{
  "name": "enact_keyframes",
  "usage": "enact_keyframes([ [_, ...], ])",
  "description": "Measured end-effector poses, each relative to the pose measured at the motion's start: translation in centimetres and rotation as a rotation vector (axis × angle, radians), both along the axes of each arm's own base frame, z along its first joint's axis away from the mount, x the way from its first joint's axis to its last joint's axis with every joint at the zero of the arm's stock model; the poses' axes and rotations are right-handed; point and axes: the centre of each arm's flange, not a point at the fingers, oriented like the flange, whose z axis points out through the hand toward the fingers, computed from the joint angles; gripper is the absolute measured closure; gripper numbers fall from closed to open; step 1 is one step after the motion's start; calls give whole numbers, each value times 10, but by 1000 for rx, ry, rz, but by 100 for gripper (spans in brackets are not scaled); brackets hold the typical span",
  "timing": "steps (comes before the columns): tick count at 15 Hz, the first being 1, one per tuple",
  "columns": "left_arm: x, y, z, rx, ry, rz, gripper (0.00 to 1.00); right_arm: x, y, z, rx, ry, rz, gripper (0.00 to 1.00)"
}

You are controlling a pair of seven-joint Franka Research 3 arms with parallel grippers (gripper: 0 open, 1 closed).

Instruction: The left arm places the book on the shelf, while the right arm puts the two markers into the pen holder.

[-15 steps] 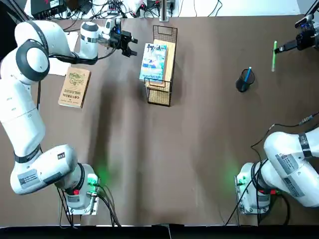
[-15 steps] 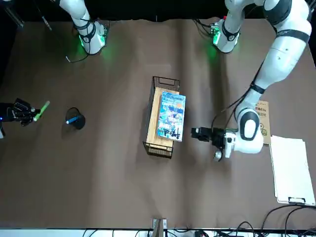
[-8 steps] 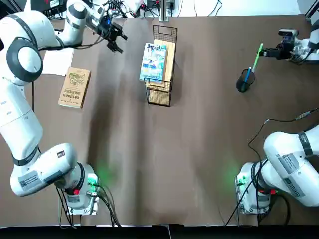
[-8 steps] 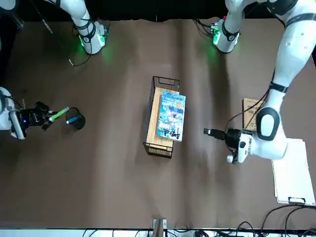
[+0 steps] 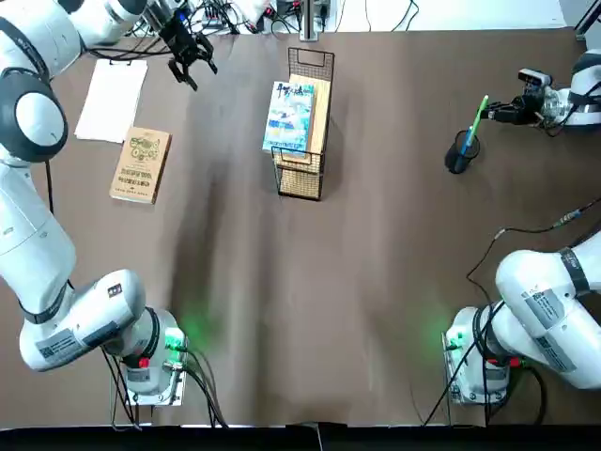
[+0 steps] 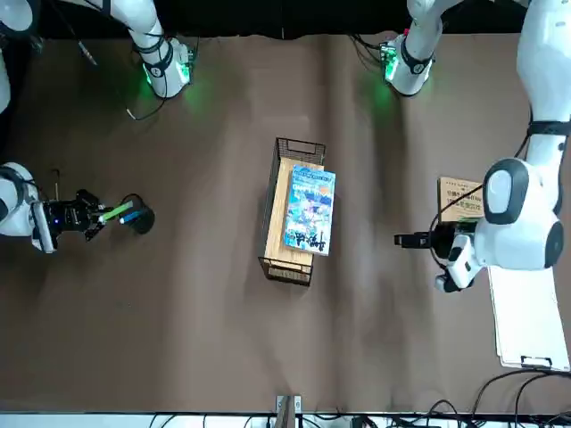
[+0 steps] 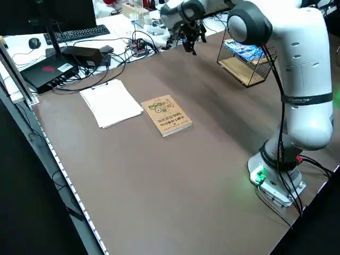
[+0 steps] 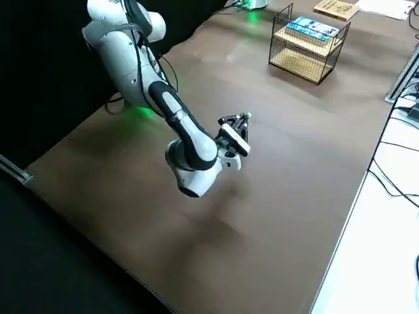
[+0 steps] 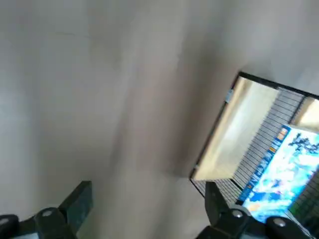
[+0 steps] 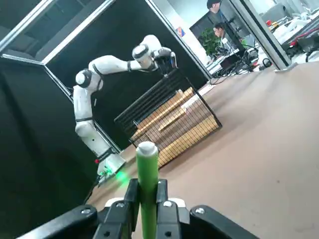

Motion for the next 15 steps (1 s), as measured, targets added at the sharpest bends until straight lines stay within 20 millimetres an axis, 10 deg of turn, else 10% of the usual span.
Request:
enact_keyframes([
  [7, -5, 43, 120, 297, -220, 84, 1, -9, -15, -9, -19, -2, -19, 75],
  [10, -32, 49, 187, 371, -277, 102, 1, -9, -15, -9, -20, -3, -20, 66],
  [15, -87, 49, 242, 409, -201, 65, 1, -2, -22, 5, -43, 114, -30, 60],
])
